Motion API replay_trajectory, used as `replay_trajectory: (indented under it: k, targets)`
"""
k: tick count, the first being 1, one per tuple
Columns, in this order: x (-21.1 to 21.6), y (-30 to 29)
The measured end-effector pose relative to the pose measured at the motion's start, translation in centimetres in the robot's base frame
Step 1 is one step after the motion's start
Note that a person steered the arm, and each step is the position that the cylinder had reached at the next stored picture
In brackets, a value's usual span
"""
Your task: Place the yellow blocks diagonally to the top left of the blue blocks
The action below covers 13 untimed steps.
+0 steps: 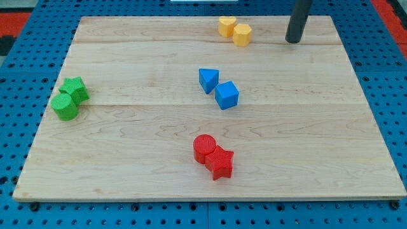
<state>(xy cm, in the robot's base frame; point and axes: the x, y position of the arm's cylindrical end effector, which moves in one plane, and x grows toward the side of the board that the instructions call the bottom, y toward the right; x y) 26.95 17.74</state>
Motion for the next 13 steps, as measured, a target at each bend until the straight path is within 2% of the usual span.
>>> replay_trajectory:
  k: [1, 2, 4, 5, 6, 7, 9, 10, 11, 12, 13]
  targets:
    - [-2.2, -5.2]
    - [-2.7, -13.3]
    - [-5.0, -7.0]
    - [-7.7, -11.2]
    - [-6.5, -19.3]
    - [-4.7, -22.5]
    - [-2.5, -4.9]
    - [3.5, -10.0]
    - [1.3, -14.1]
    - [-0.8, -10.7]
    - [-3.6, -15.3]
